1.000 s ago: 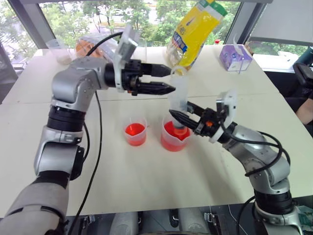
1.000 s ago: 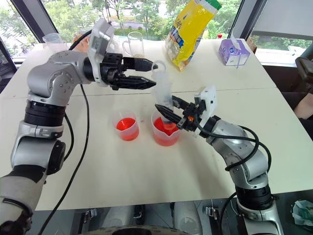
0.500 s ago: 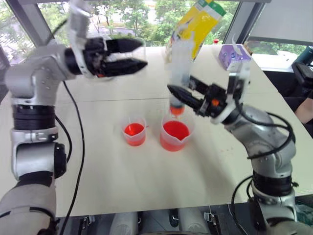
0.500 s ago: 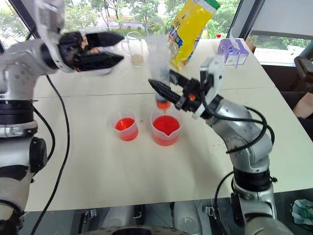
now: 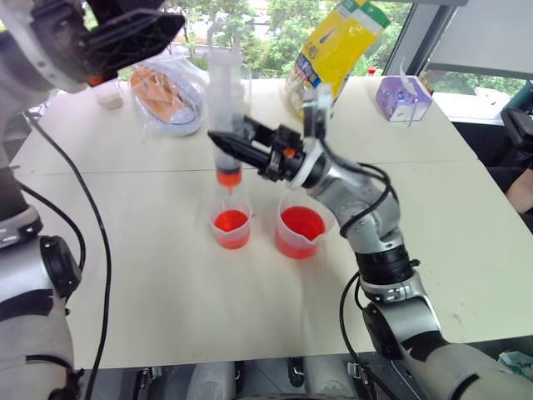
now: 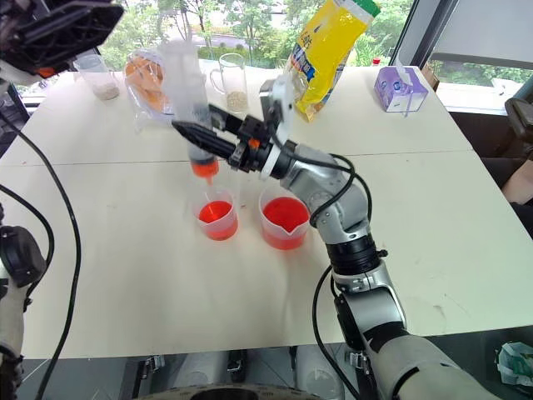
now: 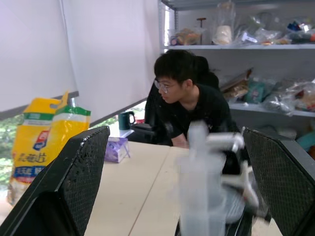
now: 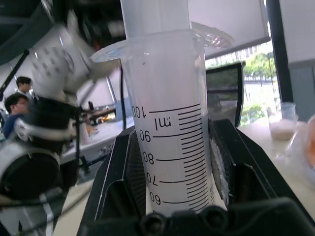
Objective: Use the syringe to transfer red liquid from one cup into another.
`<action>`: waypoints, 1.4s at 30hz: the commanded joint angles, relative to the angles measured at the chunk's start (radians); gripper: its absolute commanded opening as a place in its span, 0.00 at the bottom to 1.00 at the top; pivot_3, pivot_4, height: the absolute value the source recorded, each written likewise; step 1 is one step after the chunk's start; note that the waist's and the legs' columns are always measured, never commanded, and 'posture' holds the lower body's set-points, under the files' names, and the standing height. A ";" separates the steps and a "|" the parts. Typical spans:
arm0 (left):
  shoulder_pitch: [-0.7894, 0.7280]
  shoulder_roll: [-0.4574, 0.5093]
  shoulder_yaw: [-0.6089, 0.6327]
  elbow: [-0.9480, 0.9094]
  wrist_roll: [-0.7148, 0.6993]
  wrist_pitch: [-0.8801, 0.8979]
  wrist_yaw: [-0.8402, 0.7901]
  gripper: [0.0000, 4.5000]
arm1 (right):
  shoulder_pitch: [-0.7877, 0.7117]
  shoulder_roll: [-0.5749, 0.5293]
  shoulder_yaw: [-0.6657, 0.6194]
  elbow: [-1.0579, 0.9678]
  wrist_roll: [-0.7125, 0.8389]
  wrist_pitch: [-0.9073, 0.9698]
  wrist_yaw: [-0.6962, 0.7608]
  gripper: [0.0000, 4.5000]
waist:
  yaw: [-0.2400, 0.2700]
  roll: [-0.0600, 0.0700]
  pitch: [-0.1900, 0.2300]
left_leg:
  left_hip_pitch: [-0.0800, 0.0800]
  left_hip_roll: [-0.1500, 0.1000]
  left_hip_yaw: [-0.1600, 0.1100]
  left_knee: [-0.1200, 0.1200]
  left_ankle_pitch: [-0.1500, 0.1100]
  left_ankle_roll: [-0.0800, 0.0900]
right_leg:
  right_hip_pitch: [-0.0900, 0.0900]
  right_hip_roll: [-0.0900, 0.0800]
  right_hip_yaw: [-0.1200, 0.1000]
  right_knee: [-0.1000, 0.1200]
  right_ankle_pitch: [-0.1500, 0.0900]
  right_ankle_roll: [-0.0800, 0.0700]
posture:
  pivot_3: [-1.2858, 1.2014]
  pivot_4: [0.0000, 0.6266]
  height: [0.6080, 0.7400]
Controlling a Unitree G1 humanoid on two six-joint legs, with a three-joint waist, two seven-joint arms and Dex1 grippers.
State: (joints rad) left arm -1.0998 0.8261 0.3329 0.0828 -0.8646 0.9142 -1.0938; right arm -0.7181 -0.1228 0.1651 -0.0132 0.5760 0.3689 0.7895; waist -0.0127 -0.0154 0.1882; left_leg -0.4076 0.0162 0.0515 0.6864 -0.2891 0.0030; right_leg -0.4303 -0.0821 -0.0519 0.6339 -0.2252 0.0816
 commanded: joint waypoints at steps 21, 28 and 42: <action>0.145 0.035 -0.172 -0.133 0.041 -0.023 -0.073 0.86 | 0.094 0.027 0.031 -0.045 -0.077 -0.047 0.034 0.31 | -0.001 0.000 0.000 | 0.001 0.000 0.000 0.000 0.001 -0.002 | 0.000 0.001 0.000 0.002 0.000 0.000 | 0.52 0.24 1.00; 0.152 0.019 -0.174 -0.130 0.049 -0.029 -0.068 0.14 | 0.093 0.027 0.035 -0.045 -0.086 -0.046 0.038 0.31 | -0.001 0.000 0.000 | 0.001 0.000 0.000 0.000 0.001 -0.002 | 0.000 0.001 0.000 0.002 0.000 0.000 | 0.52 0.24 1.00; 0.240 0.025 -0.241 -0.192 0.083 -0.074 -0.110 0.01 | 0.041 0.040 -0.010 -0.124 -0.066 -0.022 -0.014 0.31 | -0.001 0.000 0.000 | 0.001 0.000 0.000 0.000 0.001 -0.002 | 0.000 0.001 0.000 0.002 0.000 0.000 | 0.52 0.24 1.00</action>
State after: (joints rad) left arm -0.8886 0.8431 0.1403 -0.0639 -0.7947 0.8354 -1.1738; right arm -0.6238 -0.1028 0.2033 -0.0382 0.4740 0.3730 0.7988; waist -0.0139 -0.0153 0.1883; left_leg -0.4066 0.0164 0.0512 0.6863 -0.2877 0.0006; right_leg -0.4306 -0.0812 -0.0517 0.6359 -0.2252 0.0813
